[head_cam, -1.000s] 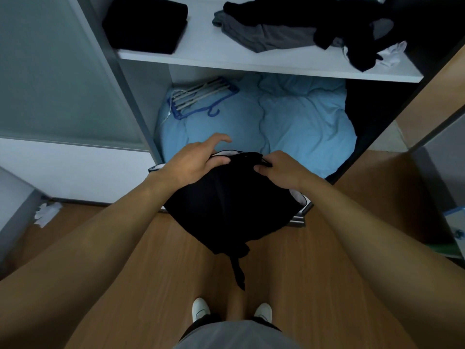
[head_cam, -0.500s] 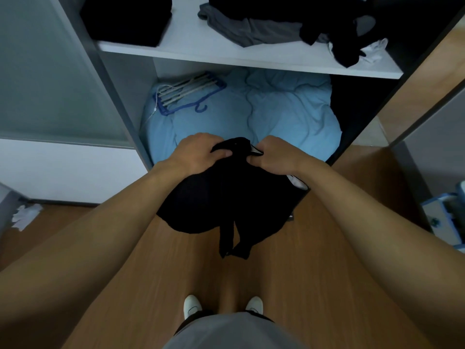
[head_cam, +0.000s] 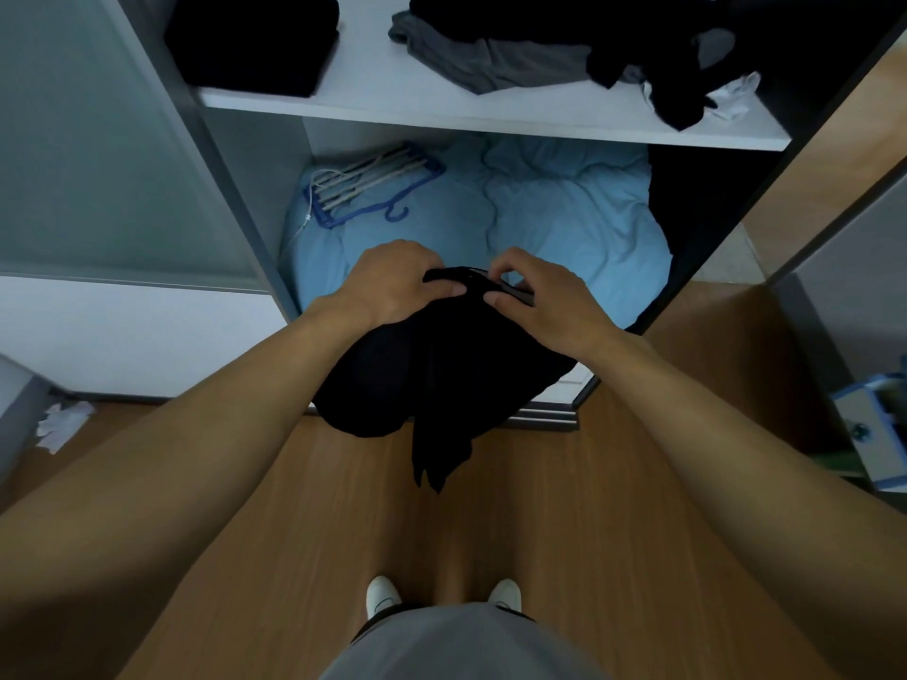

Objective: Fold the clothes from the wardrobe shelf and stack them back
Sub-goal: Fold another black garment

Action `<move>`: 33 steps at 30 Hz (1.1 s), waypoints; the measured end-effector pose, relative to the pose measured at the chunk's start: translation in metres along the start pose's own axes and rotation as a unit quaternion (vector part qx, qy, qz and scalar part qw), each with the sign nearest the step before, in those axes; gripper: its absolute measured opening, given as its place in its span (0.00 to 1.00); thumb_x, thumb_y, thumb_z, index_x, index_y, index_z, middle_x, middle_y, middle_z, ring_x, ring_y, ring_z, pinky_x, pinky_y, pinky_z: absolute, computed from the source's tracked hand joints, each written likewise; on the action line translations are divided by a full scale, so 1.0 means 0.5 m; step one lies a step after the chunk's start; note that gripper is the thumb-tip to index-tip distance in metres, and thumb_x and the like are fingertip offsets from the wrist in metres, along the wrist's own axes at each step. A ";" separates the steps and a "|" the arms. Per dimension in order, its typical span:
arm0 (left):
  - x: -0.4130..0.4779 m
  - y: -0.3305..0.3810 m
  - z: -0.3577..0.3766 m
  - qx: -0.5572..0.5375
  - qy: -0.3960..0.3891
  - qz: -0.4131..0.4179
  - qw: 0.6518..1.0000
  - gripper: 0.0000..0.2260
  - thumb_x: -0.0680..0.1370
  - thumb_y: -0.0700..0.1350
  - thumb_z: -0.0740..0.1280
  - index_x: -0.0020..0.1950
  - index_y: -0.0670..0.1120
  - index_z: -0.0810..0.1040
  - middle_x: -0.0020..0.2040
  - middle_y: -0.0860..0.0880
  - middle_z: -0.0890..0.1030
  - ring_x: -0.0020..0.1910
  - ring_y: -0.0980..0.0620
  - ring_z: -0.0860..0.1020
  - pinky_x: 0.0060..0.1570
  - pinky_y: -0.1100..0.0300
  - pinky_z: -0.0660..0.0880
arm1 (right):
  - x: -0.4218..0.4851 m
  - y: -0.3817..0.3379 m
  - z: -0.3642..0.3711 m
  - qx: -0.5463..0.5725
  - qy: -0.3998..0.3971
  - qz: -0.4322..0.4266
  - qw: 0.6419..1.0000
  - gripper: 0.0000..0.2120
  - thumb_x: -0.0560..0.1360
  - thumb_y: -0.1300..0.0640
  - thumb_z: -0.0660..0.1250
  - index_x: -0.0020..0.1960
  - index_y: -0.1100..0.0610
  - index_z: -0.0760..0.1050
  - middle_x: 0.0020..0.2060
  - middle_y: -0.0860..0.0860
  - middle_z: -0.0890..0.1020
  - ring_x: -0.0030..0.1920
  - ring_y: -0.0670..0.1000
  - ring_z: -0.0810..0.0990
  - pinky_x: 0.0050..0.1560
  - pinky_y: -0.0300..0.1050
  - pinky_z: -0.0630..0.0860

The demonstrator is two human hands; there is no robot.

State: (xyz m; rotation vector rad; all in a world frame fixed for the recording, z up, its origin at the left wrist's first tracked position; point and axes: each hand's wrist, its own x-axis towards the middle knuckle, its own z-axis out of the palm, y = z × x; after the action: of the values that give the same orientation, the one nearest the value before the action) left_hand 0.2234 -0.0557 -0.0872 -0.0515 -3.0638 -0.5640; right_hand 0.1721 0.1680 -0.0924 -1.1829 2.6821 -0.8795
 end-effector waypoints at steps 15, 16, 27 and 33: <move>-0.025 -0.045 -0.008 0.084 -0.015 0.004 0.996 0.22 0.68 0.73 0.66 0.33 0.54 0.71 0.32 0.57 0.73 0.36 0.53 0.73 0.31 0.60 0.58 | 0.011 -0.016 0.017 -0.058 -0.073 0.046 0.995 0.11 0.81 0.53 0.62 0.48 0.60 0.77 0.42 0.53 0.80 0.44 0.54 0.78 0.50 0.55 0.76; -0.028 -0.049 -0.011 0.081 -0.020 0.002 0.997 0.21 0.69 0.73 0.66 0.33 0.55 0.72 0.32 0.57 0.74 0.37 0.53 0.73 0.31 0.60 0.58 | 0.012 -0.017 0.018 -0.049 -0.071 0.041 0.995 0.11 0.81 0.54 0.62 0.48 0.61 0.78 0.43 0.54 0.81 0.44 0.53 0.78 0.50 0.54 0.76; -0.005 -0.012 0.004 0.033 -0.127 -0.016 0.991 0.11 0.79 0.61 0.63 0.51 0.54 0.74 0.46 0.54 0.76 0.49 0.49 0.76 0.46 0.54 0.69 | 0.034 -0.036 -0.003 -0.086 -0.024 -0.031 0.996 0.09 0.80 0.53 0.63 0.49 0.58 0.79 0.45 0.52 0.81 0.46 0.54 0.78 0.47 0.50 0.73; 0.016 0.010 0.002 -0.104 -0.075 -0.040 0.991 0.12 0.82 0.44 0.63 0.39 0.54 0.72 0.38 0.56 0.75 0.42 0.51 0.76 0.35 0.66 0.66 | 0.022 0.001 -0.013 -0.105 -0.074 0.014 0.992 0.17 0.78 0.37 0.59 0.49 0.50 0.78 0.46 0.45 0.79 0.46 0.48 0.77 0.46 0.49 0.71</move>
State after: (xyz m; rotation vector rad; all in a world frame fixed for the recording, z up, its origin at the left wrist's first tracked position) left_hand 0.2157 -0.0503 -0.0861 0.0252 -3.1483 -0.9231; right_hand 0.1622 0.1639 -0.0855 -1.1935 2.7127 -0.4940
